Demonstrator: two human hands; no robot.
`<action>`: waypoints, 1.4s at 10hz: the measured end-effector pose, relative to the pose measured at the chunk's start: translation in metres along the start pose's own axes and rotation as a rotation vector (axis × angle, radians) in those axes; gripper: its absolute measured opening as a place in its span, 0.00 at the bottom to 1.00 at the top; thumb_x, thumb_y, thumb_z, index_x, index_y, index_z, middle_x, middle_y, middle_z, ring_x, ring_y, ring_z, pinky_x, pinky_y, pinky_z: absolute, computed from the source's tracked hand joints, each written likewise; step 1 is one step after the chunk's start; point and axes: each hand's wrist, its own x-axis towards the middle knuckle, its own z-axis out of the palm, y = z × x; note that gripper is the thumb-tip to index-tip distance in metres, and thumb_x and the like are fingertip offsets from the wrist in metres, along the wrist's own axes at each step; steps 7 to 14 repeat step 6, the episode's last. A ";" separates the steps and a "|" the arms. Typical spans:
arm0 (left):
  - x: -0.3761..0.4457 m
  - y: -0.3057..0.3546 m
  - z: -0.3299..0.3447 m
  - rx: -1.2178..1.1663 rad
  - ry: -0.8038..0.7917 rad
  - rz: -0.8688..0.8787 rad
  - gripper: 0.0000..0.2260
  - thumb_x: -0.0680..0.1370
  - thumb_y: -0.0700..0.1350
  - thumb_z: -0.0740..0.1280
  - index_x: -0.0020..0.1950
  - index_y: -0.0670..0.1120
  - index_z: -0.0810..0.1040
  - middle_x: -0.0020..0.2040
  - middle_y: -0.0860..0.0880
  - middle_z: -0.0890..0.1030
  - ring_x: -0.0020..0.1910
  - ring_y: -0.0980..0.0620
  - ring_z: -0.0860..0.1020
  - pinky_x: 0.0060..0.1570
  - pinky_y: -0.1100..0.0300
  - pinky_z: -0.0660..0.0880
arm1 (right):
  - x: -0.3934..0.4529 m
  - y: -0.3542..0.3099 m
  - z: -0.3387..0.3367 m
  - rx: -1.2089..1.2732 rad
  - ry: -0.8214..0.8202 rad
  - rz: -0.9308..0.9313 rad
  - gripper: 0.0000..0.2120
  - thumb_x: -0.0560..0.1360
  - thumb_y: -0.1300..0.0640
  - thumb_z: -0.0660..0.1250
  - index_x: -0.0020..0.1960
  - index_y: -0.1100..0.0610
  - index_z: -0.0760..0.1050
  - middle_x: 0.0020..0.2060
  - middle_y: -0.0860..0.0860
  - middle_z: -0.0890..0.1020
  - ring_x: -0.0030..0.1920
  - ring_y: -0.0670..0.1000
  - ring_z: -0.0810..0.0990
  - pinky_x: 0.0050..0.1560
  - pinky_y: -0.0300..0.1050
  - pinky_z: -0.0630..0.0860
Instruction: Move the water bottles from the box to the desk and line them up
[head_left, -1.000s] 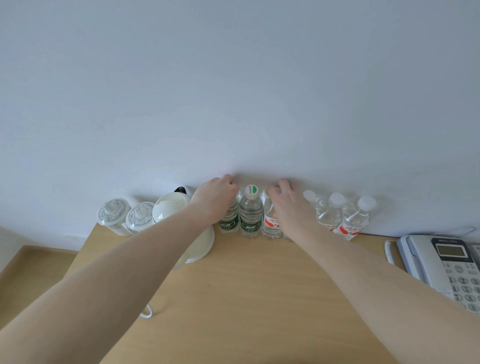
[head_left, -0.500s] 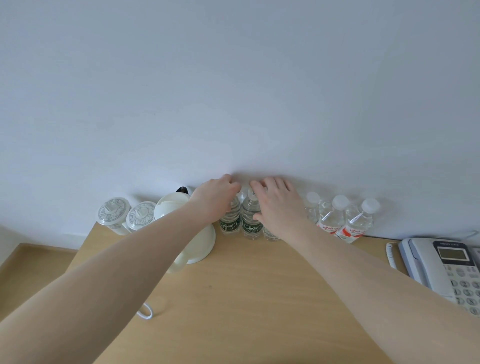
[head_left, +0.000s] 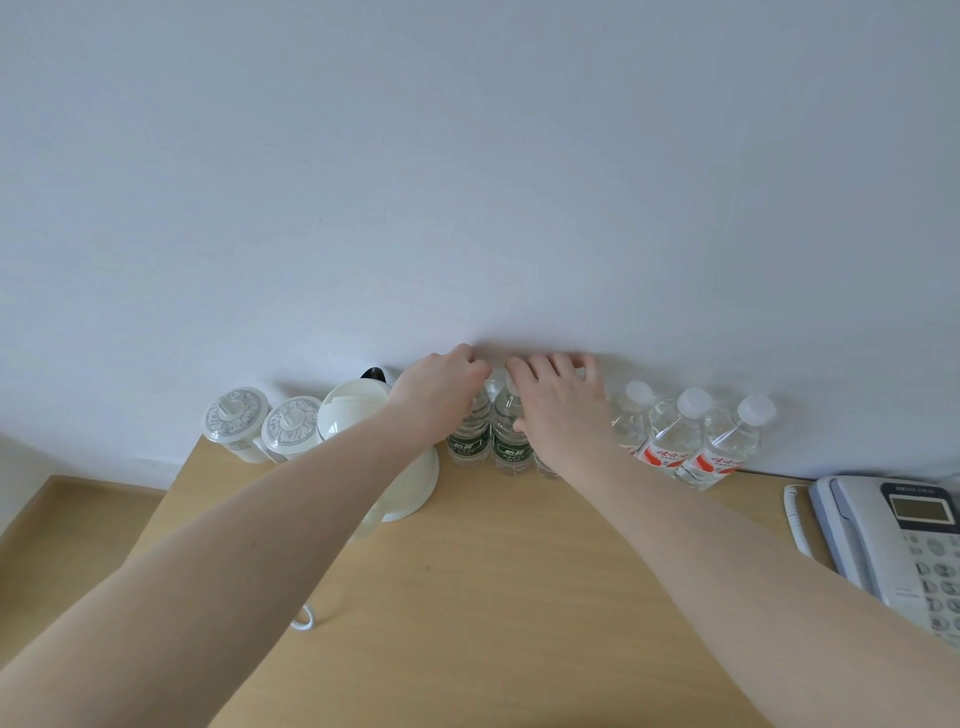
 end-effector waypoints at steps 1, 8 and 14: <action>-0.001 0.001 -0.001 -0.015 0.001 -0.011 0.14 0.81 0.40 0.66 0.66 0.44 0.74 0.61 0.43 0.74 0.54 0.38 0.80 0.44 0.53 0.68 | -0.002 0.000 0.000 -0.008 -0.011 0.001 0.31 0.65 0.46 0.79 0.63 0.53 0.72 0.53 0.49 0.80 0.54 0.55 0.77 0.60 0.54 0.67; -0.026 0.006 0.010 -0.220 0.120 -0.079 0.26 0.77 0.34 0.62 0.75 0.49 0.66 0.68 0.44 0.69 0.56 0.39 0.78 0.48 0.53 0.73 | -0.027 0.047 -0.072 0.359 0.001 0.247 0.18 0.79 0.52 0.65 0.68 0.48 0.73 0.63 0.48 0.75 0.62 0.52 0.77 0.55 0.49 0.72; -0.026 0.006 0.010 -0.220 0.120 -0.079 0.26 0.77 0.34 0.62 0.75 0.49 0.66 0.68 0.44 0.69 0.56 0.39 0.78 0.48 0.53 0.73 | -0.027 0.047 -0.072 0.359 0.001 0.247 0.18 0.79 0.52 0.65 0.68 0.48 0.73 0.63 0.48 0.75 0.62 0.52 0.77 0.55 0.49 0.72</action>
